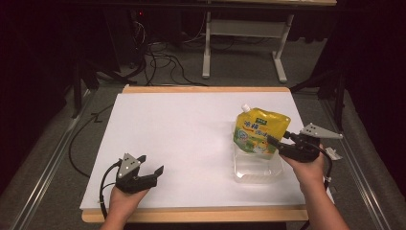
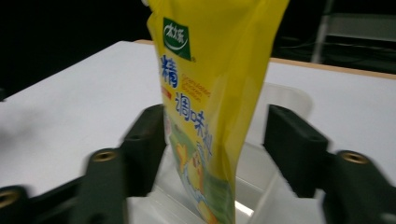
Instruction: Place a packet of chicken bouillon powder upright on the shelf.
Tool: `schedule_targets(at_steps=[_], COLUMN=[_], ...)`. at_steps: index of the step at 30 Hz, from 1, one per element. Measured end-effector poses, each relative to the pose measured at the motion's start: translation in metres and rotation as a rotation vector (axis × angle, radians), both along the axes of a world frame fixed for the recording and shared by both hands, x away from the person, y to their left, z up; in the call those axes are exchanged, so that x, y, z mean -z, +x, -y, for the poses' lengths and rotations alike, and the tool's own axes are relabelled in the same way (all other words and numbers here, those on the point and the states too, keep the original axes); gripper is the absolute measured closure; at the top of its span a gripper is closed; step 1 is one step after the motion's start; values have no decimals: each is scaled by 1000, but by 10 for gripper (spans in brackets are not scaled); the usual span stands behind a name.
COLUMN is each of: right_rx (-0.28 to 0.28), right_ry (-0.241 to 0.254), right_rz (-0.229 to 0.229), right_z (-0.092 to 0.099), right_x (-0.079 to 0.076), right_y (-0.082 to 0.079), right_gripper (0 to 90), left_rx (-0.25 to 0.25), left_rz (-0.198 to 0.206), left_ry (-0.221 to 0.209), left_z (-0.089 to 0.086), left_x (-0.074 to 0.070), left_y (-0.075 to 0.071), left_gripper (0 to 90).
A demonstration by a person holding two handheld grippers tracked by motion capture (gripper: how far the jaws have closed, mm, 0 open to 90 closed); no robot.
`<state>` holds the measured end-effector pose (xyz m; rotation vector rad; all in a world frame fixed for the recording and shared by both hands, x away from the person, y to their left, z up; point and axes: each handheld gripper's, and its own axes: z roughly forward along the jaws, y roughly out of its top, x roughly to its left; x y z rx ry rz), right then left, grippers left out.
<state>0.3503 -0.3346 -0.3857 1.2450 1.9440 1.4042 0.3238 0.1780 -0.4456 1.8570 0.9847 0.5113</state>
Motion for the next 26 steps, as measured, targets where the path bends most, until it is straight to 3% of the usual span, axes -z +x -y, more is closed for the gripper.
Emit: schedule_targets(at_steps=[4,5,6,7,10,11,14,16,20,26], right_rx=[41,35,35,23,0,-45,-66,-93,-130,-140], right_ry=[7,-10,-10,-23,-23,-28,-37,-72,-108,-100], right_rz=[15,29,29,46,50,31,17,-2,-20,-43], right_z=[-3,-9,-9,-15,-20,-28,-34,-45,-60,-61], right_x=[-8,-9,-9,-9,-5,0,6,13,20,24], right_y=[-21,-34,-34,-49,-62,-68,-70,-68,-65,-61], right_gripper=[183,152,152,135,123,116,107,92,99,108], left_rx=[21,31,31,36,37,39,46,52,64,66], left_rz=[16,16,16,16,9,8,8,18,35,23], left_ry=[8,8,8,11,9,6,-7,-18,-8,-2], left_z=[4,6,6,7,8,8,8,9,12,11], left_x=[-2,-2,-2,-1,-1,-1,-3,-5,-8,-7], left_y=[-1,-1,-1,-1,-1,-1,-3,-6,-9,-9], left_gripper=[231,231,231,231,231,231,231,229,227,223])
